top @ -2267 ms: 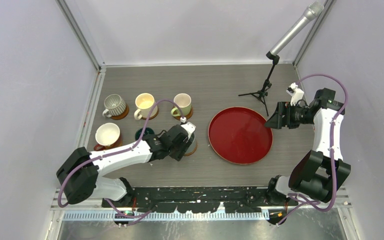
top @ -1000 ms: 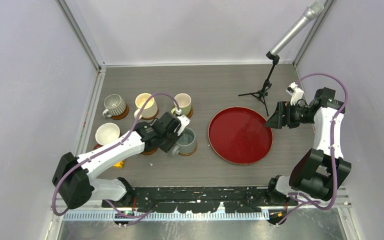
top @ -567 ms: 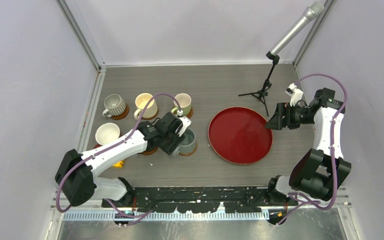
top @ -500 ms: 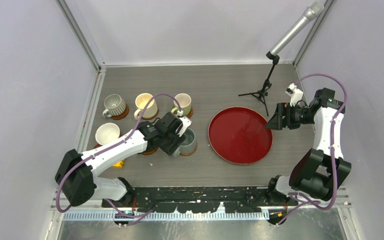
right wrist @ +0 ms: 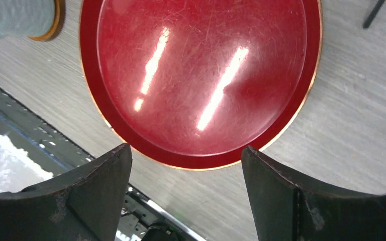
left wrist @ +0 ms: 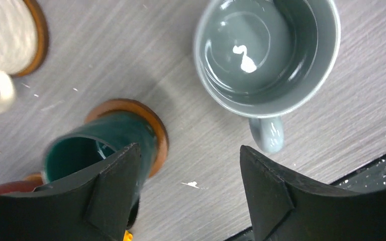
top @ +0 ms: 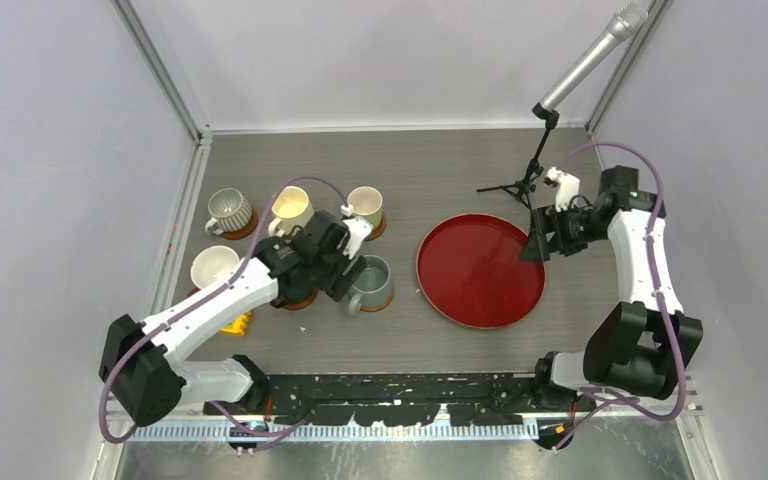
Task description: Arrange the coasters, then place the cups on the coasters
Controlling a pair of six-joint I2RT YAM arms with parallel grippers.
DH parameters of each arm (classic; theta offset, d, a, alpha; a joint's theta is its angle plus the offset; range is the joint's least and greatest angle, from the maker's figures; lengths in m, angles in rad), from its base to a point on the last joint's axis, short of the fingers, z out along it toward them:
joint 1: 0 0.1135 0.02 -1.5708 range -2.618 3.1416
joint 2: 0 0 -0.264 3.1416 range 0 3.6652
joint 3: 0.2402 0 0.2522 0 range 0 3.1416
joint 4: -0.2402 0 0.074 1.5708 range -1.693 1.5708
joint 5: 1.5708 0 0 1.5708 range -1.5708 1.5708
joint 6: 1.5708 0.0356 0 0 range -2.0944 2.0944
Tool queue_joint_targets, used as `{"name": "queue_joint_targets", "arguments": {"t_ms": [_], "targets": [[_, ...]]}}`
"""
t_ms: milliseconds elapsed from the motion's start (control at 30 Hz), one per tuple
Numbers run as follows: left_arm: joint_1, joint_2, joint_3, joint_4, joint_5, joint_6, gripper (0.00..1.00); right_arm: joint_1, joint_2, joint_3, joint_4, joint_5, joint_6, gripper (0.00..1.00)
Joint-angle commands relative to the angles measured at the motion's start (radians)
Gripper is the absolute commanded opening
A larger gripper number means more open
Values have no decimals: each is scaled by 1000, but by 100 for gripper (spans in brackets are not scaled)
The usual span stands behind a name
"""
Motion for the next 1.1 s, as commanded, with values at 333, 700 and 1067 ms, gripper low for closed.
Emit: {"name": "queue_joint_targets", "arguments": {"t_ms": [333,700,1067], "targets": [[294,64,369,-57,178,143,92,469,239,19,478,335,285,84],[453,35,419,-112,176,121,93,617,524,181,586,411,328,84],[557,17,430,-171,183,94,93,629,736,387,597,418,345,84]]}}
